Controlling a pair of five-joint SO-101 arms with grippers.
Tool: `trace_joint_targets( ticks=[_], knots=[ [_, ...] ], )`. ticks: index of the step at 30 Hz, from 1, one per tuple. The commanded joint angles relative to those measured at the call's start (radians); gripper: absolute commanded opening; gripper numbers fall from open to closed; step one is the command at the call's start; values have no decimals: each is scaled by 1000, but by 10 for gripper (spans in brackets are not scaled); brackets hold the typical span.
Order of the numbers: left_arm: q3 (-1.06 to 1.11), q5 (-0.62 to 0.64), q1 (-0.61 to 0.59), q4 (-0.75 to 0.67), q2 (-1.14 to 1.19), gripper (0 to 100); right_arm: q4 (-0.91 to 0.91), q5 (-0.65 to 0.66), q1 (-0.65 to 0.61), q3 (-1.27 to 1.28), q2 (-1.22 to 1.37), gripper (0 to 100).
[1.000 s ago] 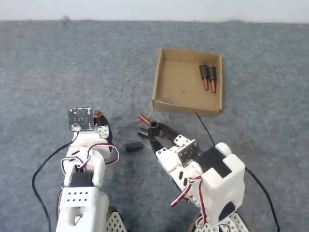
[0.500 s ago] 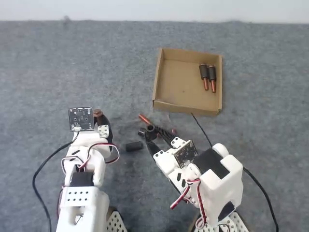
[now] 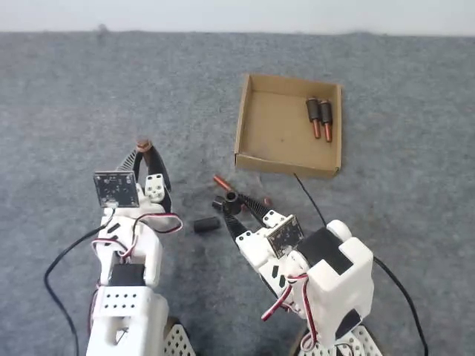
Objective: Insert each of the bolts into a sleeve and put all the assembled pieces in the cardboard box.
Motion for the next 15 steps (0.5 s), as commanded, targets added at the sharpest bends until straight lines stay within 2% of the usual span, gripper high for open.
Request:
trace_joint_targets(
  ticks=[1, 3, 8, 15],
  knots=[
    [-70, 12, 11, -55, -31, 12, 2, 17, -7, -2, -1, 6],
    [-110, 48, 34, -31, -28, 12, 2, 17, -7, -2, -1, 6],
    [-217, 226, 112, 86, -31, 12, 4, 17, -7, -8, -1, 6],
    [-297, 272, 227, 161, -31, 12, 24, 17, 4, -18, -2, 6]
  ],
)
